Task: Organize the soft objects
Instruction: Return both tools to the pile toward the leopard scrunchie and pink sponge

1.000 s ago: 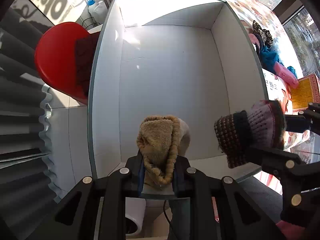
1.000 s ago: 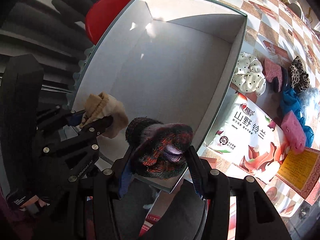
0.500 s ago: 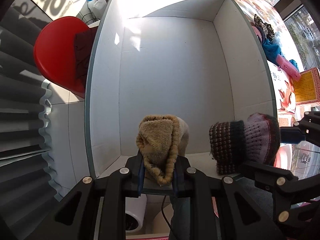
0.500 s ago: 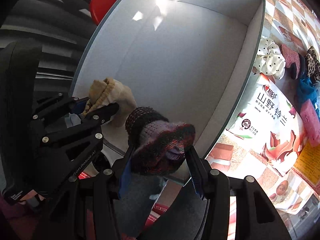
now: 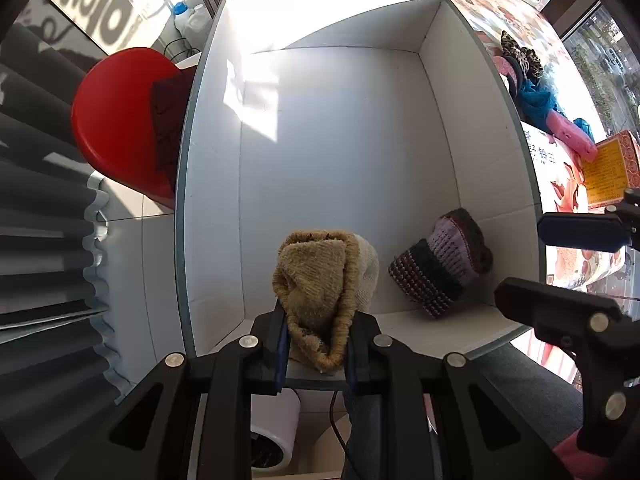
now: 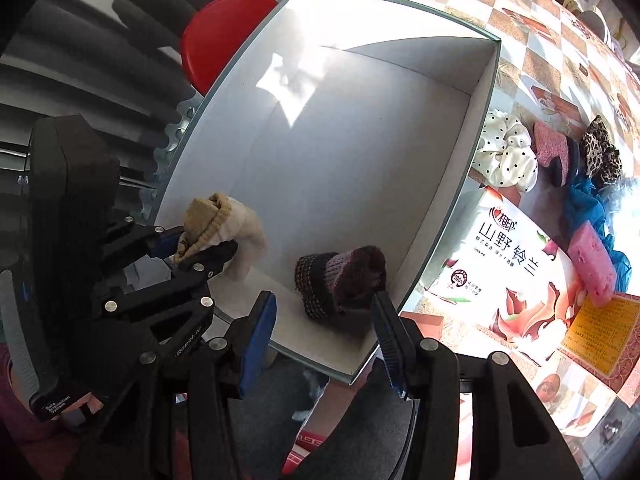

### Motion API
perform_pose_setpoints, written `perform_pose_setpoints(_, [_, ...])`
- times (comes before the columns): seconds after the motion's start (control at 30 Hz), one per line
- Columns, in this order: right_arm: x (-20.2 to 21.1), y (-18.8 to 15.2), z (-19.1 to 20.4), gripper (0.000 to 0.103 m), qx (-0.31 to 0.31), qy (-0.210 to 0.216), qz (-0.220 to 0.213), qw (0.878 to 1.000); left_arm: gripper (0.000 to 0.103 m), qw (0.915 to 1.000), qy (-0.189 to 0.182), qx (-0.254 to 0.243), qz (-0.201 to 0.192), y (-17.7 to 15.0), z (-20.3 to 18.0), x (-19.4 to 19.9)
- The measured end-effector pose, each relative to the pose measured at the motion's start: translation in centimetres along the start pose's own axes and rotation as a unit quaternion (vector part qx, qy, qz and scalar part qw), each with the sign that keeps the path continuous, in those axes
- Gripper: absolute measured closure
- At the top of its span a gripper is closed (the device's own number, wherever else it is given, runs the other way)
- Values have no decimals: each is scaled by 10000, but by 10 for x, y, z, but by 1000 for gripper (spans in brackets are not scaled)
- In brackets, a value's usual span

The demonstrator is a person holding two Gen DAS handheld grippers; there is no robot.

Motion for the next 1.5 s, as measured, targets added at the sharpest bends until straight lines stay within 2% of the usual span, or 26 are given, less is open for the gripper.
perform_pose_setpoints(0.03, [3,-3,-1,50,-22,10,-27,10000,77,10000,15,-12,-40,0,0,1])
perform_pose_setpoints(0.07, [5,-2,-1,50,-33,1,-50,10000,69,10000,36,-36,-64,1,0,3])
perform_pose_setpoints(0.1, [7,-2,-2,44,-52,-15,-72,10000,63,9999,65,-57,-88,1,-1,4])
perform_pose_setpoints(0.13, [8,-2,-3,39,-74,-24,-92,9999,49,9998,83,-80,-133,2,-2,6])
perform_pose_setpoints(0.17, [10,-1,-3,28,-97,-30,-130,9999,34,9997,93,-96,-187,3,-3,8])
perform_pose_setpoints(0.2, [13,0,-4,24,-120,-42,-181,9998,23,9996,83,-98,-265,4,-4,11])
perform_pose_setpoints(0.27, [18,0,-6,24,-158,-78,-281,9994,17,9991,44,-85,-424,6,-4,17])
perform_pose_setpoints(0.33, [22,1,-9,8,-242,-112,-348,9990,14,9986,20,-43,-520,8,-3,21])
perform_pose_setpoints(0.37, [23,1,-11,0,-294,-111,-362,9988,14,9986,13,-4,-537,9,-2,22])
perform_pose_setpoints(0.5, [29,3,-21,0,-431,-189,-432,9980,13,9968,-194,267,-729,15,10,33])
perform_pose_setpoints(0.6, [42,4,-34,0,-633,-133,-566,9963,13,9929,-457,411,-1017,21,18,49])
perform_pose_setpoints(0.77, [77,-1,-66,0,-1169,42,-821,9897,13,9864,-788,395,-1385,47,14,78])
perform_pose_setpoints(0.9, [117,-6,-106,0,-1785,208,-1105,9775,13,9845,-859,121,-1526,75,-5,98])
perform_pose_setpoints(1.03, [165,-16,-160,0,-2304,-3,-1464,9620,13,9846,-803,-326,-1521,107,-41,105])
perform_pose_setpoints(1.17, [201,-35,-233,0,-3007,-222,-1727,9377,13,9857,-728,-680,-1363,141,-79,97])
perform_pose_setpoints(1.27, [202,-53,-289,0,-3611,-520,-1623,9168,13,9868,-724,-812,-1199,167,-104,87])
perform_pose_setpoints(1.37, [177,-70,-342,0,-4143,-437,-1264,9003,13,9876,-627,-1011,-1022,196,-130,73])
perform_pose_setpoints(1.43, [151,-77,-369,0,-4335,-342,-980,8952,13,9875,-493,-1196,-896,216,-149,59])
perform_pose_setpoints(1.5, [124,-80,-387,0,-4378,-372,-683,8957,13,9867,-386,-1396,-738,234,-167,44])
Point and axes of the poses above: each gripper's, at about its wrist camera, not at the fingertips, and x roughly against the way its jaws point, z to its left, y to its top, the point moved 1 cm from there along -x, roughly the way its jaws point, and after that the axes turned 5 degrees about -x, right-handed, at the moved point
